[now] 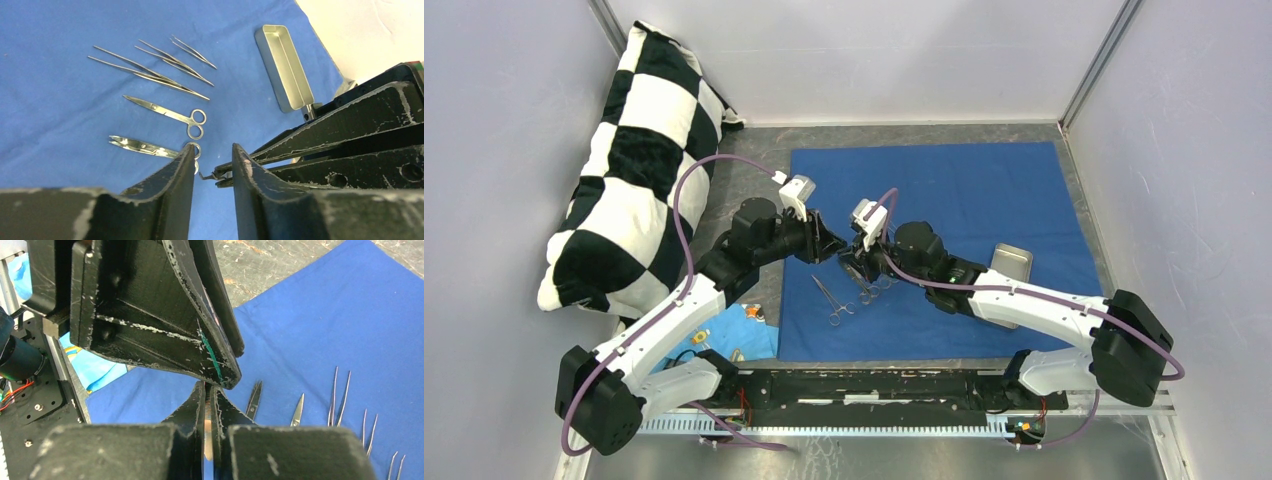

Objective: Open and lay out the surgical kit
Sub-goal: Place the medical item in the surgical kit.

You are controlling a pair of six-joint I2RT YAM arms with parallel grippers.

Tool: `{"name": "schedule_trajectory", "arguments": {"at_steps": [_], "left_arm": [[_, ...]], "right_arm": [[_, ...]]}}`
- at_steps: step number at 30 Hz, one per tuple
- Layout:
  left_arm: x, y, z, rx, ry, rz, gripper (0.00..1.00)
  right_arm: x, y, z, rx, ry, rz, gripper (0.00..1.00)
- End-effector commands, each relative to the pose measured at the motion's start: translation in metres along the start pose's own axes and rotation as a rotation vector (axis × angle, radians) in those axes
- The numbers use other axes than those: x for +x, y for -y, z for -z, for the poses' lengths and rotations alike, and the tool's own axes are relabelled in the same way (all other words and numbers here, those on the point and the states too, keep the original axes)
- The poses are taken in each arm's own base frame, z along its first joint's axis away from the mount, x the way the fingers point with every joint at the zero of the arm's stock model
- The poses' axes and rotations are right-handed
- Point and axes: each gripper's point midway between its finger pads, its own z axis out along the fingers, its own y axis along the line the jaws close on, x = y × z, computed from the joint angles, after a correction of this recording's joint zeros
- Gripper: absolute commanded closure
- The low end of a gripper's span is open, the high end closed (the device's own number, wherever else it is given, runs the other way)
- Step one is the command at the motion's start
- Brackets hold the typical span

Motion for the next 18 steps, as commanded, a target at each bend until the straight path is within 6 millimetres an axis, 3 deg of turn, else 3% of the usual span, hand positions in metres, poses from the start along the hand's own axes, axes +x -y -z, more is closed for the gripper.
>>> {"name": "schedule_trajectory", "arguments": {"at_steps": [1,6,11,13,15,18], "left_arm": [[-0.0136,0.0176,-0.0005,0.086,0.032,0.016,0.64],[-0.0142,0.0193,-0.0001,0.095,0.035,0.012,0.85],[-0.0138,0.0202,-0.0005,0.101,0.032,0.013,0.88],[-0.0132,0.0231,-0.0002,0.118,0.030,0.010,0.96],[-0.0142,0.0243,0.0007,0.124,0.034,0.005,0.98],[-0.0148,0.0255,0.0033,0.130,0.042,-0.013,0.98]], "right_arm": [[-0.0326,0.0033,-0.0031,0.044,0.100,0.023,1.00],[-0.0332,0.0045,-0.0041,0.070,0.103,0.019,1.00],[-0.0352,0.0063,-0.0011,0.092,0.117,0.013,1.00],[-0.0349,0.0059,-0.0030,0.091,0.105,0.012,1.00],[-0.0341,0.0059,-0.0047,0.091,0.083,0.012,0.93],[-0.0292,0.0049,-0.0021,0.085,0.045,0.001,0.71]]}}
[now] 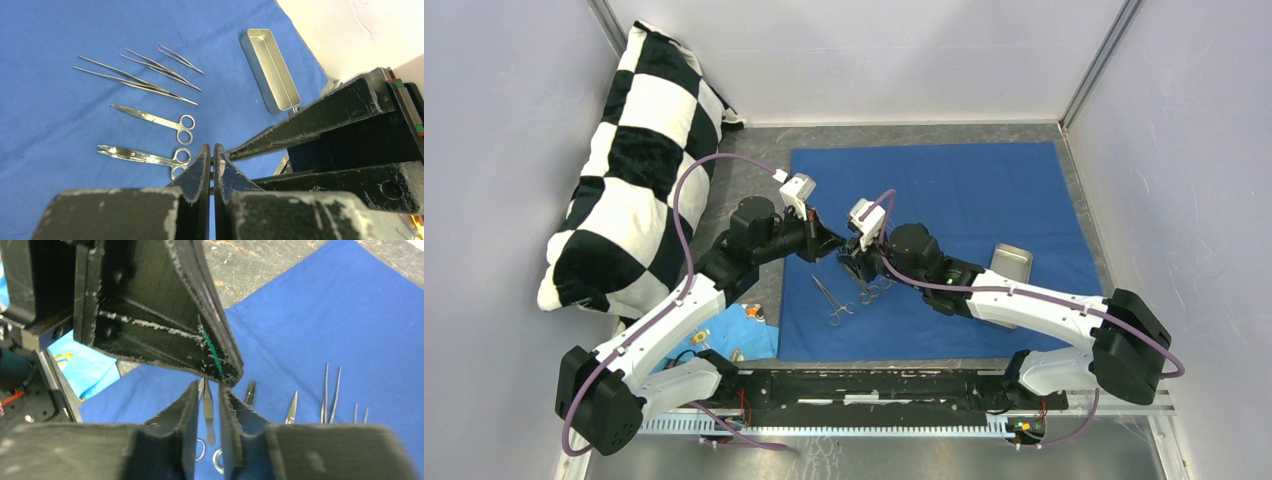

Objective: Open and lay out the surgical kit
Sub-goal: Place the medical item in the surgical kit.

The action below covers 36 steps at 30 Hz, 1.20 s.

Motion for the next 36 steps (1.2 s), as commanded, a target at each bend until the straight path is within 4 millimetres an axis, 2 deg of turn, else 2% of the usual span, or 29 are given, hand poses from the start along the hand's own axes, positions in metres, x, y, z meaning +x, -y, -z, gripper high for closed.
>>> {"name": "schedule_trajectory", "arguments": {"at_steps": [1,3,4,6,11,13,17,23,28,33,36], "left_arm": [[-0.009,0.015,0.004,0.070,0.031,-0.024,0.98],[-0.012,0.019,0.007,0.088,0.051,-0.042,0.98],[-0.015,0.023,0.008,0.105,0.062,-0.055,0.98],[-0.015,0.030,0.010,0.143,0.067,-0.067,0.98],[-0.015,0.054,0.016,0.284,0.068,-0.099,0.98],[-0.015,0.065,0.022,0.343,0.075,-0.113,0.98],[-0.016,0.075,0.027,0.400,0.087,-0.133,0.98],[-0.015,0.080,0.030,0.428,0.089,-0.138,0.98],[-0.014,0.081,0.030,0.439,0.086,-0.137,0.98],[-0.014,0.083,0.031,0.453,0.085,-0.137,0.98],[-0.013,0.083,0.031,0.455,0.083,-0.136,0.98]], "right_arm": [[-0.023,-0.002,0.002,-0.007,0.026,0.003,0.65],[-0.017,-0.008,0.007,-0.069,-0.003,0.009,0.54],[-0.012,-0.005,0.010,-0.085,-0.025,-0.006,0.52],[-0.006,-0.003,0.019,-0.145,-0.045,-0.063,0.50],[-0.006,-0.006,0.049,-0.361,-0.020,-0.192,0.50],[-0.005,-0.011,0.062,-0.465,-0.018,-0.224,0.51],[-0.002,-0.022,0.075,-0.586,-0.035,-0.240,0.57],[-0.008,-0.023,0.076,-0.620,-0.001,-0.255,0.64],[-0.011,-0.028,0.076,-0.661,0.029,-0.276,0.66],[-0.016,-0.031,0.076,-0.688,0.054,-0.283,0.77],[-0.016,-0.032,0.077,-0.702,0.059,-0.290,0.89]]}}
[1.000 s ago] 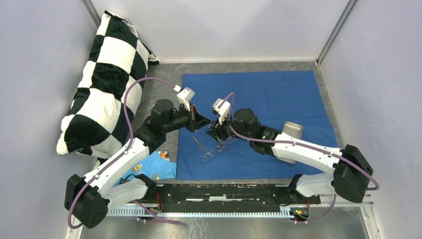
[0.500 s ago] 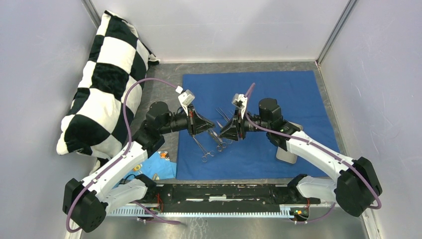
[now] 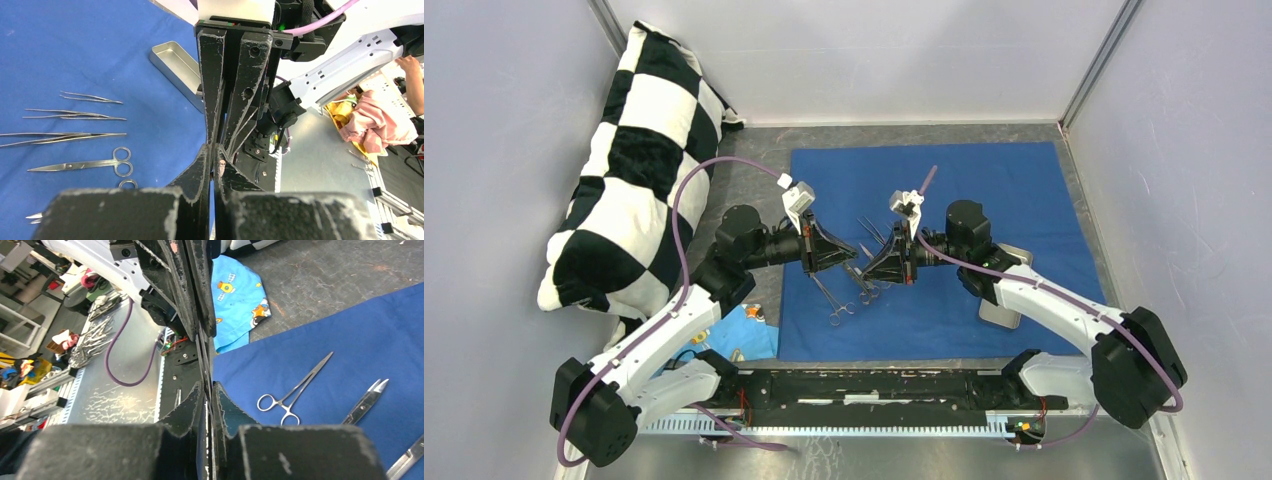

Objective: Open and lay out the surgical kit
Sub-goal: Place the medical item in the surgical kit.

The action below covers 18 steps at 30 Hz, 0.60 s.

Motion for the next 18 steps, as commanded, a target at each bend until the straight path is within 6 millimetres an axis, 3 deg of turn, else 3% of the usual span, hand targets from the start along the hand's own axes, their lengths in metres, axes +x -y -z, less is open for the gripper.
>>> {"name": "schedule_trajectory", "arguments": {"at_steps": [1,3,8,9,10,14,16,18], "left_arm": [[-0.010,0.013,0.002,0.049,0.030,-0.005,0.98],[-0.010,0.014,0.002,0.053,0.033,-0.007,0.98],[-0.011,0.012,0.001,0.035,0.032,0.004,0.98],[-0.012,0.007,0.001,0.010,0.033,0.008,0.90],[-0.012,0.002,0.001,-0.024,0.028,0.014,0.76],[-0.017,-0.041,0.013,-0.303,0.055,0.021,0.24],[-0.018,-0.070,0.028,-0.496,0.066,0.030,0.15],[-0.017,-0.091,0.042,-0.644,0.067,0.040,0.12]], "right_arm": [[-0.013,-0.011,-0.001,-0.073,0.041,0.040,0.92],[-0.012,-0.012,-0.001,-0.077,0.041,0.041,0.99],[-0.009,-0.011,0.001,-0.060,0.043,0.065,1.00],[-0.007,-0.005,0.002,-0.029,0.037,0.074,1.00],[-0.006,0.002,0.004,0.009,0.029,0.081,1.00],[0.015,0.066,0.026,0.340,-0.078,0.056,1.00],[0.029,0.102,0.048,0.557,-0.158,0.031,1.00],[0.039,0.134,0.076,0.780,-0.236,0.017,1.00]]}}
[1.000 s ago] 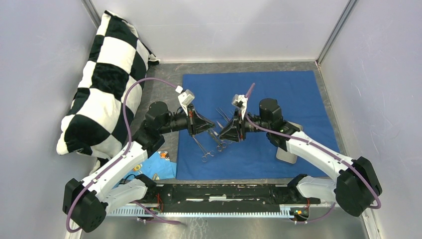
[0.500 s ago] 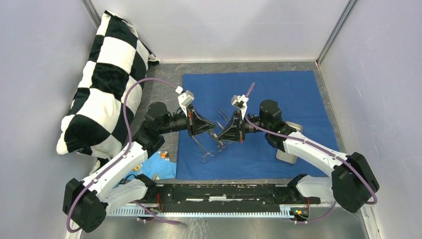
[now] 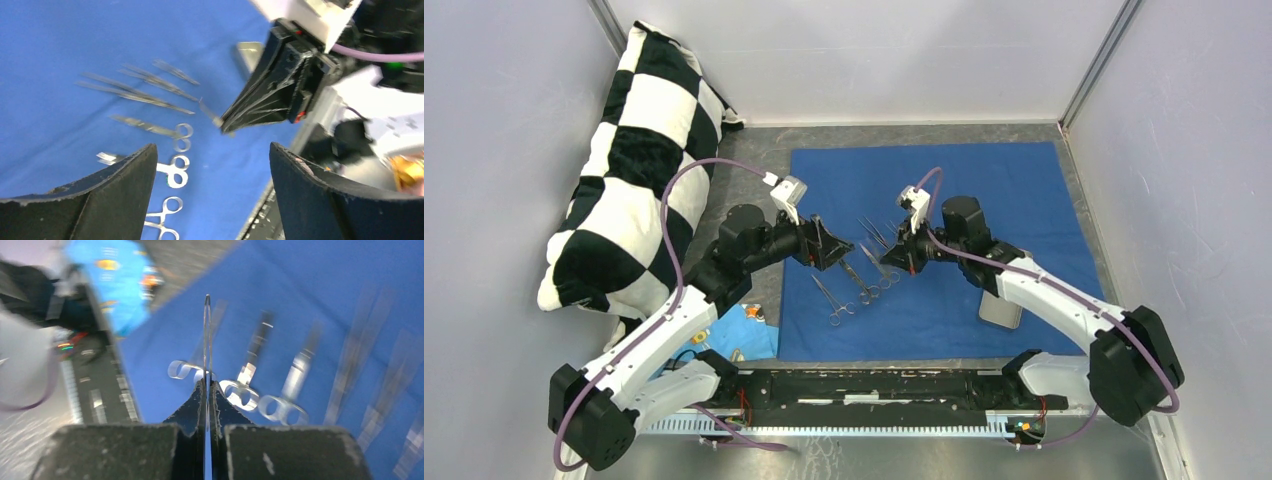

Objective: Open and lay out the surgical kit
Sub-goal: Place the medical item in the surgical kit.

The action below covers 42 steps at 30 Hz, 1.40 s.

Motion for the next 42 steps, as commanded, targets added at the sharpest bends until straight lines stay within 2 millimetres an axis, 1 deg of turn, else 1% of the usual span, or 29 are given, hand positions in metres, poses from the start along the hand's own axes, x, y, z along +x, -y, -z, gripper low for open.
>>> {"name": "schedule_trajectory", "arguments": {"at_steps": [1,2,4,6,9,10,12,18,25,30,42], "left_arm": [[-0.025,-0.058,0.021,-0.391,0.077,-0.021,0.11],[-0.026,-0.061,0.023,-0.415,0.079,-0.023,0.11],[-0.027,-0.062,0.025,-0.420,0.082,-0.026,0.11],[-0.026,-0.061,0.024,-0.414,0.081,-0.024,0.10],[-0.025,-0.062,0.023,-0.416,0.078,-0.025,0.10],[-0.025,-0.062,0.023,-0.415,0.076,-0.026,0.10],[-0.025,-0.062,0.023,-0.417,0.077,-0.029,0.10],[-0.025,-0.063,0.023,-0.419,0.076,-0.031,0.09],[-0.022,-0.062,0.021,-0.407,0.068,-0.026,0.09],[-0.022,-0.062,0.020,-0.404,0.066,-0.024,0.09],[-0.020,-0.062,0.018,-0.397,0.061,-0.022,0.09]], "right_arm": [[0.021,0.094,0.033,0.531,-0.187,0.038,1.00],[0.024,0.108,0.039,0.613,-0.217,0.036,1.00],[0.020,0.129,0.049,0.738,-0.256,0.050,1.00],[0.015,0.147,0.054,0.831,-0.296,0.063,1.00],[0.005,0.166,0.045,0.877,-0.352,0.069,1.00],[0.006,0.174,0.041,0.877,-0.384,0.091,1.00],[0.001,0.185,0.034,0.891,-0.405,0.098,1.00],[0.004,0.211,0.017,0.883,-0.452,0.096,1.00],[0.017,0.221,0.010,0.860,-0.469,0.074,1.00],[0.024,0.224,0.007,0.843,-0.478,0.071,1.00],[0.028,0.232,-0.005,0.816,-0.493,0.060,0.99]]}}
